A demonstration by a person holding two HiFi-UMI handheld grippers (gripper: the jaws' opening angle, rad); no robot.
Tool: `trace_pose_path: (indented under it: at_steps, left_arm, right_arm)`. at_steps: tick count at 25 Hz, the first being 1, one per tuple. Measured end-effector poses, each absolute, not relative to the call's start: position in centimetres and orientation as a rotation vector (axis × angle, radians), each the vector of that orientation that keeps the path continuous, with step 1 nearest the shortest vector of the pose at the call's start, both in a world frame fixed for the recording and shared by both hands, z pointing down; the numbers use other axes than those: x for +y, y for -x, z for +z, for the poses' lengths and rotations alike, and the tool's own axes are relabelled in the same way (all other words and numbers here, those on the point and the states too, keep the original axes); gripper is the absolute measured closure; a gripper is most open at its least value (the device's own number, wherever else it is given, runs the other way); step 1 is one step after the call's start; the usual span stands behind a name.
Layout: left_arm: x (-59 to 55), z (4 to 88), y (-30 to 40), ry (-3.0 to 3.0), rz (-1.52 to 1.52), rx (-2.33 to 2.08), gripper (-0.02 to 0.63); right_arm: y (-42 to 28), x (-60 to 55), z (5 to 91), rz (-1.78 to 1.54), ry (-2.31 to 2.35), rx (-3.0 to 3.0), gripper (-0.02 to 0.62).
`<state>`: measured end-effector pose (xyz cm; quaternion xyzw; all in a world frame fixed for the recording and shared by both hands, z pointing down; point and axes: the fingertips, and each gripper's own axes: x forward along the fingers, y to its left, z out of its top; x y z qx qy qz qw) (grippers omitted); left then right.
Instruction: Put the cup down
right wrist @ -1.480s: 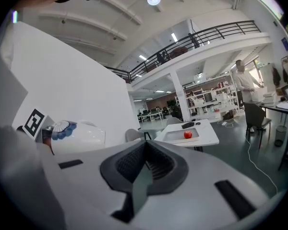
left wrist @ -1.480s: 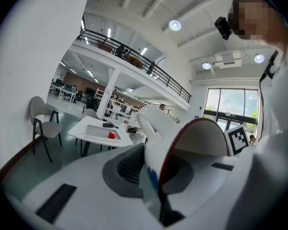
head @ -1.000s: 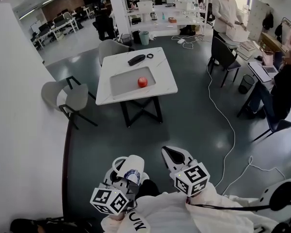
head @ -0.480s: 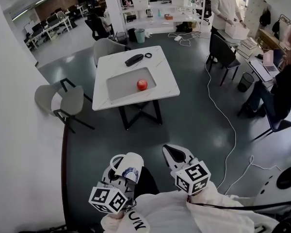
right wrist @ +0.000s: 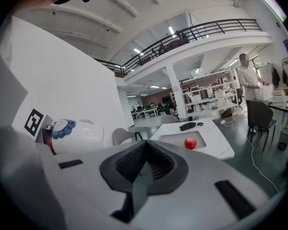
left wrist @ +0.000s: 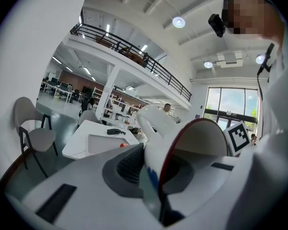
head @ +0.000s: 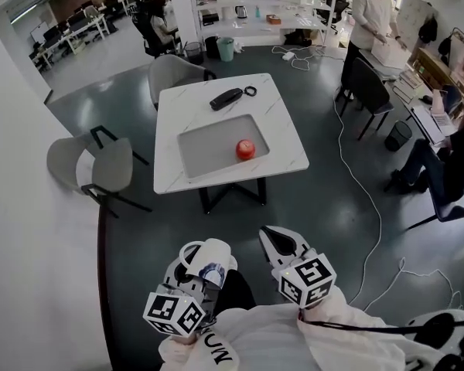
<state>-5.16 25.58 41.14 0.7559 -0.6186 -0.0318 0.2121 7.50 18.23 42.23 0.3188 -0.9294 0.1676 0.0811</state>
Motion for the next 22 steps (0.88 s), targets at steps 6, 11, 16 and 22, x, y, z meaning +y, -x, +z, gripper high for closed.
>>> trace_pose_path:
  at_steps: [6, 11, 16, 22]
  left_arm:
    - [20.5, 41.5, 9.8, -2.083, -0.076, -1.698, 0.571]
    - [16.8, 41.8, 13.0, -2.067, -0.045, -1.689, 0.571]
    - [13.7, 42.3, 16.3, -2.072, -0.011, -1.674, 0.571]
    - [9.7, 42.2, 19.6, -2.095, 0.000, -1.631, 0.571]
  right_arm:
    - [-2.7, 13.4, 43.0, 0.524, -0.953, -2.748, 0.591]
    - [0.8, 9.8, 43.4, 0.554, -0.944, -2.731, 0.591]
    - [4.4, 6.7, 43.9, 0.576, -0.954, -2.713, 0.591]
    - [8.0, 3.0, 43.7, 0.573, -0.988, -2.693, 0.591]
